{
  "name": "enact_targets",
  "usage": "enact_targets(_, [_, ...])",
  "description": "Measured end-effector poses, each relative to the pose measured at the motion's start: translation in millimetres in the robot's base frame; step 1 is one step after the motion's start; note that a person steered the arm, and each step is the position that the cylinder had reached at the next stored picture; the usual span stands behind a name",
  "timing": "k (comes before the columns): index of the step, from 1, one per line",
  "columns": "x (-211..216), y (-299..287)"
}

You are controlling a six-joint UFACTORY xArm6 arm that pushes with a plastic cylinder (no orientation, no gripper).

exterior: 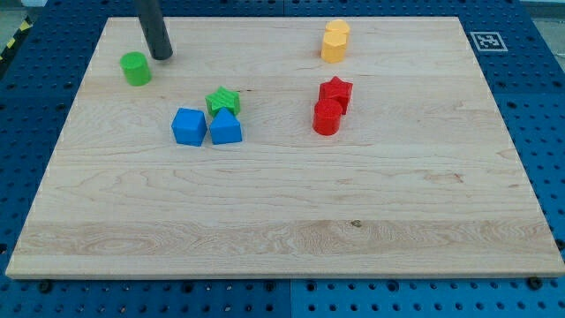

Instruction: Move the green circle to the top left of the blue cube

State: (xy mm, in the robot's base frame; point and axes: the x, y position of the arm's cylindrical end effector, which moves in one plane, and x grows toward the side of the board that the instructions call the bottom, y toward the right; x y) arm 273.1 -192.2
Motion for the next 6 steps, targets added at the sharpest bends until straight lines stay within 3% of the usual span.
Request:
enact_targets(2, [-4.8, -57.9])
enact_targets(4, [61.2, -11.3])
enact_targets(5, [61.6, -21.8])
enact_targets(6, [62.2, -77.0])
